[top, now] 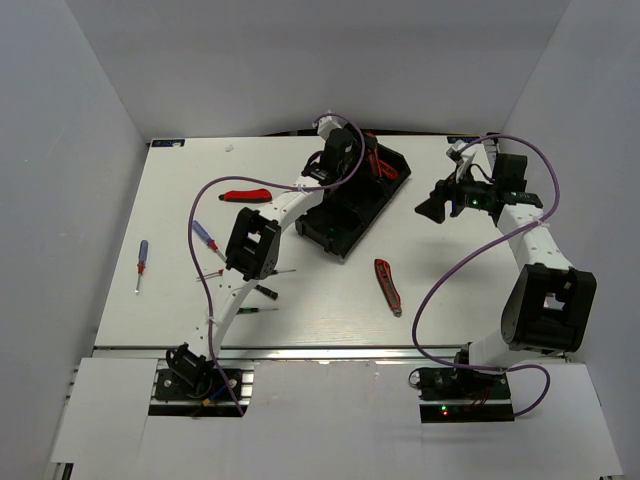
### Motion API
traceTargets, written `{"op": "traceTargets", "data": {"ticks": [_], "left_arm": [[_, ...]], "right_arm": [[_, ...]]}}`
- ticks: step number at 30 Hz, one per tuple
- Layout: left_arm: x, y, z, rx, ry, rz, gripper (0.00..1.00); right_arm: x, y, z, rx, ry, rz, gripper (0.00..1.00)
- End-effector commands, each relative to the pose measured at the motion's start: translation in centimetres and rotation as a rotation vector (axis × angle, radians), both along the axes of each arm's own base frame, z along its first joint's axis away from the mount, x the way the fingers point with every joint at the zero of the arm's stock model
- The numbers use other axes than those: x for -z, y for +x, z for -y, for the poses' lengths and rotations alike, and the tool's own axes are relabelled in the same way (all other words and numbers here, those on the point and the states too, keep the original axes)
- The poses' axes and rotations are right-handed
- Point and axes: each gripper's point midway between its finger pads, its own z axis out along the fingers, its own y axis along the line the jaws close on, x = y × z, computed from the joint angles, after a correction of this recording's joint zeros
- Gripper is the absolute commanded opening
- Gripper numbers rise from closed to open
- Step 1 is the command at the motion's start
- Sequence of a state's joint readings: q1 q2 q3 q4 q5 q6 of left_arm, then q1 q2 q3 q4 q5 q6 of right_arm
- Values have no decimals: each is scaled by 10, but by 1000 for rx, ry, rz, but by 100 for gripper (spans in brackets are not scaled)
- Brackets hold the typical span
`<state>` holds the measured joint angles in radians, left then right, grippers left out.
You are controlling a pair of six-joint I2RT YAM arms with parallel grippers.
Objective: Sort the tools into containers
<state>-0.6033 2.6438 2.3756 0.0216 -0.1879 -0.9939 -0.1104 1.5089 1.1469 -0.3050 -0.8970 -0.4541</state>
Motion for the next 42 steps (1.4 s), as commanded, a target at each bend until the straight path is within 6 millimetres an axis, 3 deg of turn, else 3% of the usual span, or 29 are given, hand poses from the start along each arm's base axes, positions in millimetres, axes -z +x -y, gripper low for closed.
{"op": "traceTargets", "data": {"ticks": [1,6,9,10,11,12,13,14,16,17,18,19,20,21,23,24,25,27,28,31,33,34,35,38,42], "left_arm": [[-39,0,-5,-12,-29,47,63],[-52,-2,-13,-11,4,75,62],[-71,-6,-23,-2,46,122,62],[-97,-10,-30,0,40,159,63],[-90,-14,-35,11,100,165,63],[-101,-16,-41,8,106,190,65],[-133,-26,-49,12,101,237,67],[-119,-32,-58,20,185,241,69],[-133,-42,-75,-1,215,269,77],[-169,-56,-92,-14,233,327,79],[-147,-62,-107,-19,268,291,80],[-151,-69,-120,-29,277,292,83],[-182,-88,-135,-31,275,339,85],[-155,-95,-155,-34,313,292,86],[-155,-112,-179,-33,354,289,88],[-175,-129,-198,-34,352,313,88],[-150,-140,-210,-27,385,262,88],[-152,-164,-241,-62,426,231,90],[-130,-174,-252,-68,454,176,91],[-103,-211,-282,-106,508,89,92],[-92,-228,-293,-128,504,51,92],[-98,-239,-301,-160,490,63,92],[-80,-249,-305,-171,471,18,92],[-75,-264,-317,-220,441,3,92],[-73,-271,-326,-253,444,-16,93]], "right_arm": [[-6,-6,-1,-14,3,18,80],[4,-14,0,-18,-16,-33,82],[18,-29,-4,-52,-22,-112,82],[25,-33,-5,-72,-42,-128,82],[33,-38,-9,-79,-75,-155,82],[42,-47,-11,-86,-95,-206,81],[48,-54,-20,-111,-129,-222,81],[59,-55,-14,-77,-196,-247,81],[73,-69,-25,-85,-265,-272,82],[83,-74,-31,-53,-335,-292,82],[95,-82,-33,-44,-371,-311,83],[94,-84,-39,-45,-391,-286,85],[100,-89,-47,-15,-427,-297,89],[102,-90,-49,11,-440,-297,89],[111,-95,-54,54,-504,-284,89],[114,-96,-55,91,-501,-308,89],[118,-99,-57,94,-512,-320,89],[122,-103,-58,105,-512,-346,89],[124,-105,-61,99,-516,-359,89],[129,-114,-73,68,-518,-382,89],[132,-120,-80,48,-519,-391,89],[136,-126,-86,30,-523,-401,89],[139,-129,-88,24,-526,-413,89],[149,-132,-89,42,-545,-435,87],[162,-132,-79,91,-601,-451,83]]}}
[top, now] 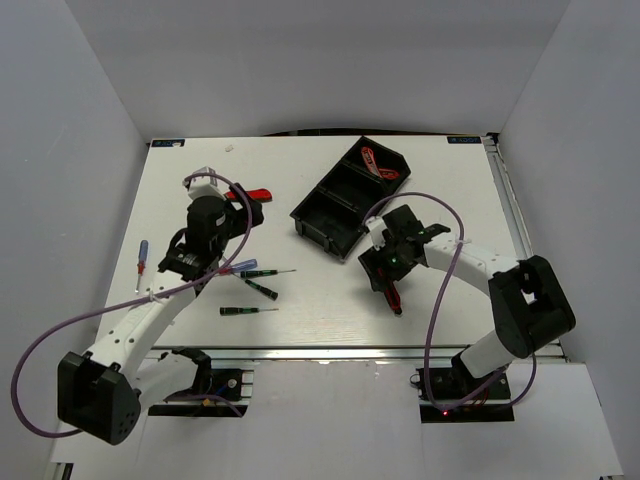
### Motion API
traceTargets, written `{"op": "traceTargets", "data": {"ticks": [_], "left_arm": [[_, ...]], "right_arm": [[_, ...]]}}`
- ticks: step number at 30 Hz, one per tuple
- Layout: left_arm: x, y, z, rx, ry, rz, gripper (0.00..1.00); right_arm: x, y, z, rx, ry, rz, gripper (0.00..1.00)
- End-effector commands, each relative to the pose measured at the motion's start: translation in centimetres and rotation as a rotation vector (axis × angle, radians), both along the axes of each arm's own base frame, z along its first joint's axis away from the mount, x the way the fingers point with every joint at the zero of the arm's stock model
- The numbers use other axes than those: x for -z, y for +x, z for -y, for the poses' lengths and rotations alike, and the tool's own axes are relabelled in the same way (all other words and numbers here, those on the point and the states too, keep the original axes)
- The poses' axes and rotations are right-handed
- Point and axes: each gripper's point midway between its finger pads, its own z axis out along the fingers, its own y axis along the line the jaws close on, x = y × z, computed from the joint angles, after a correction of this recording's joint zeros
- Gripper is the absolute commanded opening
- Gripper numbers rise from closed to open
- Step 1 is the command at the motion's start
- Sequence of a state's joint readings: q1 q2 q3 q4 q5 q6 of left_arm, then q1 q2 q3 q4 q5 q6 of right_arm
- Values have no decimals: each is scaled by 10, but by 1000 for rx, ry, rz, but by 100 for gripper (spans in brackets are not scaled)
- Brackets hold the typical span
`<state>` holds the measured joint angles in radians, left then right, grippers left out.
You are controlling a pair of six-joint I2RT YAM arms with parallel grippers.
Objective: Sort the tools into containers
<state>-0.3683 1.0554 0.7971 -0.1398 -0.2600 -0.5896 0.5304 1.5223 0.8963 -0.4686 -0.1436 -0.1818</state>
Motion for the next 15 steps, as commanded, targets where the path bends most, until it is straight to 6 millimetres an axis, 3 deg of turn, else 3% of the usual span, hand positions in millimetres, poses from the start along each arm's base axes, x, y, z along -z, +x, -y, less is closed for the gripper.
{"op": "traceTargets", "data": {"ticks": [1,7,15], "left_arm": [[-13,-5,-11,-62,-25,24,93],[-4,-4,-8,-59,-35,-3,93],[1,8,5,-18,-44,-29,93]], "right_arm": [[11,3,9,63,-58,3,82],[23,-8,11,64,-93,-24,78],[34,-11,10,101,-138,-54,58]]}}
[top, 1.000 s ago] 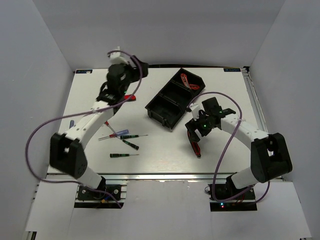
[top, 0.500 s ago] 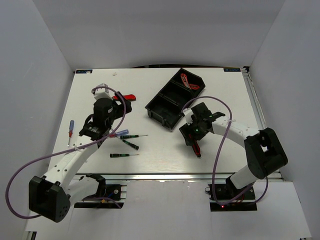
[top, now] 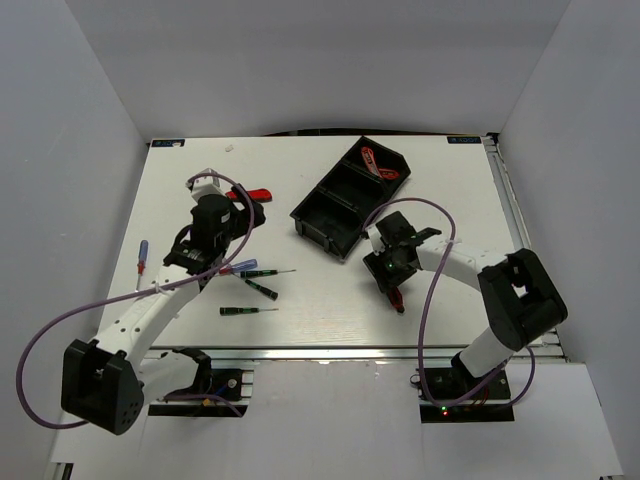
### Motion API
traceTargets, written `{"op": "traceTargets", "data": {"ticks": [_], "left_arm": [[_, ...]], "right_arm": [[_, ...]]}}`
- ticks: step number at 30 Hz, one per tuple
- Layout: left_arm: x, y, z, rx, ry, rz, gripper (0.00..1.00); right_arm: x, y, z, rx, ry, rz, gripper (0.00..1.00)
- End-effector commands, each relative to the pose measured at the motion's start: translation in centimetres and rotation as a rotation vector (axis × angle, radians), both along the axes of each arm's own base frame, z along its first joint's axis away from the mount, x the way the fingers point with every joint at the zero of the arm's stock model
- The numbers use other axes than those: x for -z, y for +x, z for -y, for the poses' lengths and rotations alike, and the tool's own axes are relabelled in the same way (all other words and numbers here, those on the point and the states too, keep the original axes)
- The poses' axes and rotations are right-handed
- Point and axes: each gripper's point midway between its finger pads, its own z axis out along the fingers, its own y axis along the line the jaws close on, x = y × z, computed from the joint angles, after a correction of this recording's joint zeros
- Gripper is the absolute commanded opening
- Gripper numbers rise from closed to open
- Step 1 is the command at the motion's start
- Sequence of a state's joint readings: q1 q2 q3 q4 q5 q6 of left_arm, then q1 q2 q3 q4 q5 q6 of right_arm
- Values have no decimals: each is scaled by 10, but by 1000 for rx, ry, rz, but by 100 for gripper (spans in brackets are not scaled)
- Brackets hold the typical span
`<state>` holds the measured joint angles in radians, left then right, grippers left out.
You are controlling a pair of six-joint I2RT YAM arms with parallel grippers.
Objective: Sort the tools into containers
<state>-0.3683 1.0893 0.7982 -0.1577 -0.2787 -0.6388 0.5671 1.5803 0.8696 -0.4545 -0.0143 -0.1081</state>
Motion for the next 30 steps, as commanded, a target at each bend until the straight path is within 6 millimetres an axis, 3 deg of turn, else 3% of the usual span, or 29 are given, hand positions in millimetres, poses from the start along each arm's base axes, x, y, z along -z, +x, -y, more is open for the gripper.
{"op": "traceTargets", "data": {"ticks": [1,4,7,11,15,20,27,30], "left_arm": [[-13,7,7,18,-27,20,93],[-13,9,9,21,-28,19,93],[-13,12,10,23,-28,22,93],[-13,13,11,25,-23,19,93],[-13,15,10,24,-22,21,93],[-15,15,9,19,-20,26,93],[-14,17,7,12,-18,28,93],[-15,18,6,13,-17,31,93]], "right_arm": [[10,-6,-3,25,-17,-36,57],[11,-4,0,28,-41,-25,50],[5,-3,-9,-1,8,-27,41],[-23,13,-28,-56,89,41,32],[-45,24,-39,-106,172,78,15],[-78,42,-48,-202,242,193,2],[-122,61,-54,-398,319,350,0],[-147,84,-54,-437,336,472,0]]}}
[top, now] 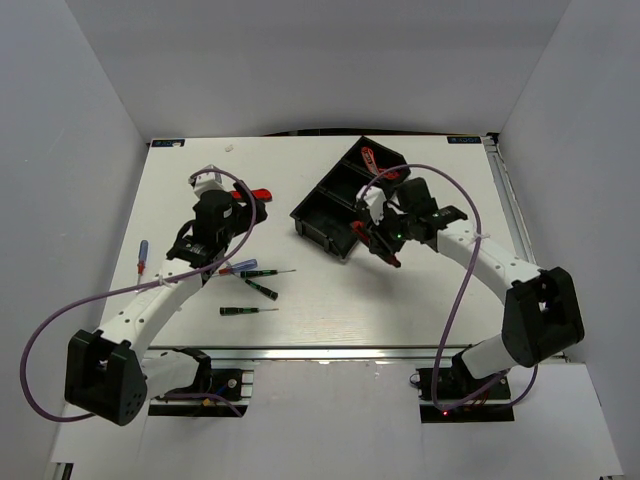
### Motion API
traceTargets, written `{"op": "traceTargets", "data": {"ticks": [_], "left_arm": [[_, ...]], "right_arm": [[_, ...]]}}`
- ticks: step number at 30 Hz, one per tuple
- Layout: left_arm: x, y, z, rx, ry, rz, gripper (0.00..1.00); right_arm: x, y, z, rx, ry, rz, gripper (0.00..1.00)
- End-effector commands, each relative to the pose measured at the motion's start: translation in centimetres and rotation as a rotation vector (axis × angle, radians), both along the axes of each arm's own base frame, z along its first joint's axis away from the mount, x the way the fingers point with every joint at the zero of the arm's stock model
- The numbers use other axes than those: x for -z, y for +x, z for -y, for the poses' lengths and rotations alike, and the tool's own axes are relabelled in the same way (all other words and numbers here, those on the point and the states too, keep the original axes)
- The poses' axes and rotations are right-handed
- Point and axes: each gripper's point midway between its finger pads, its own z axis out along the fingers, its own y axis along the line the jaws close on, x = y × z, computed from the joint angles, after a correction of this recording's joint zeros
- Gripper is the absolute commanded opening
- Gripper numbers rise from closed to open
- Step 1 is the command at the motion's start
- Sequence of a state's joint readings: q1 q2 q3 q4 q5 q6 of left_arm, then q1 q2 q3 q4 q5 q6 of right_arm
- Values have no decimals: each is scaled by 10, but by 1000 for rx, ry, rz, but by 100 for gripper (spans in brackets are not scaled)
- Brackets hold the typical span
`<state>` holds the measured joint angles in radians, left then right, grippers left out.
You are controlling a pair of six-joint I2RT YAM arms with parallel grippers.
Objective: Sort the tools into containers
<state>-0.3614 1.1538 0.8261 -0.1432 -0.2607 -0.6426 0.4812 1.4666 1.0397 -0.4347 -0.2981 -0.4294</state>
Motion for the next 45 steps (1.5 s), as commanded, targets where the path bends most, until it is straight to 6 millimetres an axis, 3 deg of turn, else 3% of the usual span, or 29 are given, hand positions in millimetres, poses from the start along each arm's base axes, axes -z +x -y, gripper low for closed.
{"op": "traceTargets", "data": {"ticks": [1,2,4,5,6,7,8,9,10,11,12,15,20,31,36,39,40,42,45], "left_arm": [[-22,8,1,6,-17,53,93],[-21,8,2,9,-16,52,93],[-21,10,3,15,-21,49,93],[-20,11,4,19,-23,45,93],[-19,11,5,22,-26,38,93],[-20,13,6,26,-28,36,93],[-19,13,6,29,-29,34,93],[-18,13,7,30,-32,27,93],[-19,13,7,32,-33,28,93],[-19,14,8,31,-37,26,93],[-18,13,7,32,-38,21,93],[-18,12,7,30,-48,11,93],[-15,10,10,30,-79,-12,93],[-13,12,17,50,-104,-45,93],[1,13,23,54,-136,-99,93],[6,14,26,58,-153,-125,93],[4,15,28,61,-158,-125,93],[5,17,29,61,-163,-131,93],[5,20,29,51,-178,-136,93]], "right_arm": [[-56,40,-11,-101,87,235,0],[-73,58,-7,-85,102,284,0],[-89,79,-5,-90,119,329,0],[-102,104,-1,-92,108,373,0],[-103,112,0,-109,106,360,0],[-89,131,5,-107,91,334,0],[-116,151,4,-105,109,392,0],[-120,163,4,-112,122,398,0],[-102,178,4,-109,115,360,0],[-123,198,6,-103,119,422,0],[-107,213,7,-98,113,401,0],[-107,248,6,-93,117,434,0],[-102,287,5,-50,134,505,0],[-64,322,4,-13,137,568,2],[-37,332,8,12,114,556,8],[-27,337,12,27,100,555,26],[-27,338,14,34,99,557,43],[-27,339,16,47,100,560,63],[-43,337,21,60,129,571,78]]}}
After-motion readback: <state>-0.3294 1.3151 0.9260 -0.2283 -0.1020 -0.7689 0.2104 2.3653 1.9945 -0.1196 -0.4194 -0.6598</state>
